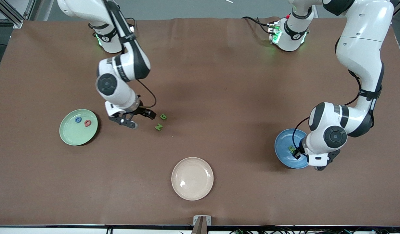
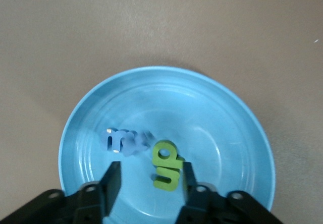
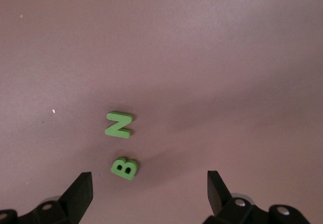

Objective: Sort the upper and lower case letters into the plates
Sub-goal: 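Place blue x on the blue plate while the right gripper reaches Z, then grasp green Z with the right gripper while the left gripper withdraws, then lower green Z onto the green plate and open the right gripper, then move the right gripper over the green B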

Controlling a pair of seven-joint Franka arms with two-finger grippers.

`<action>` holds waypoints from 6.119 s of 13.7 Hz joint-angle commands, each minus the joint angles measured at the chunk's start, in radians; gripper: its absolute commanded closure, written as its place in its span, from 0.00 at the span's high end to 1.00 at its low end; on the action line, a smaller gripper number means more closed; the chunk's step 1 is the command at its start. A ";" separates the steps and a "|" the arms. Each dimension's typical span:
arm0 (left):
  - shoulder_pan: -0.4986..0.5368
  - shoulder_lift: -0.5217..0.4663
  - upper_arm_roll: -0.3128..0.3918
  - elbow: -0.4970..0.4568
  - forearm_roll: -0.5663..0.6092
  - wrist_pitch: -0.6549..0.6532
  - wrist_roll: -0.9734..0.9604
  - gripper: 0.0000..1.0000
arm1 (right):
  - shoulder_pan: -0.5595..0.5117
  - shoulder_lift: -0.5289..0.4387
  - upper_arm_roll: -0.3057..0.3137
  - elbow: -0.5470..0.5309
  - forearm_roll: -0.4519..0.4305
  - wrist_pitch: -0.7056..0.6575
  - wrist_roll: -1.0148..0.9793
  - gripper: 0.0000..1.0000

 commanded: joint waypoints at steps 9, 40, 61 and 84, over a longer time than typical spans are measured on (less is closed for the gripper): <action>0.021 -0.470 -0.043 0.054 -0.061 -0.400 0.477 1.00 | -0.004 0.275 0.010 0.204 0.127 0.036 0.118 1.00; 0.048 -0.630 0.091 0.150 -0.280 -0.679 0.969 1.00 | -0.142 0.125 -0.346 0.204 0.123 -0.306 -0.862 0.15; 0.044 -0.604 0.099 0.175 -0.304 -0.678 0.960 1.00 | -0.563 0.303 -0.165 0.173 0.184 -0.051 -1.369 0.20; 0.048 -0.609 0.099 0.176 -0.307 -0.678 0.968 1.00 | 0.689 0.018 -0.714 -0.010 0.144 -0.281 -0.170 0.99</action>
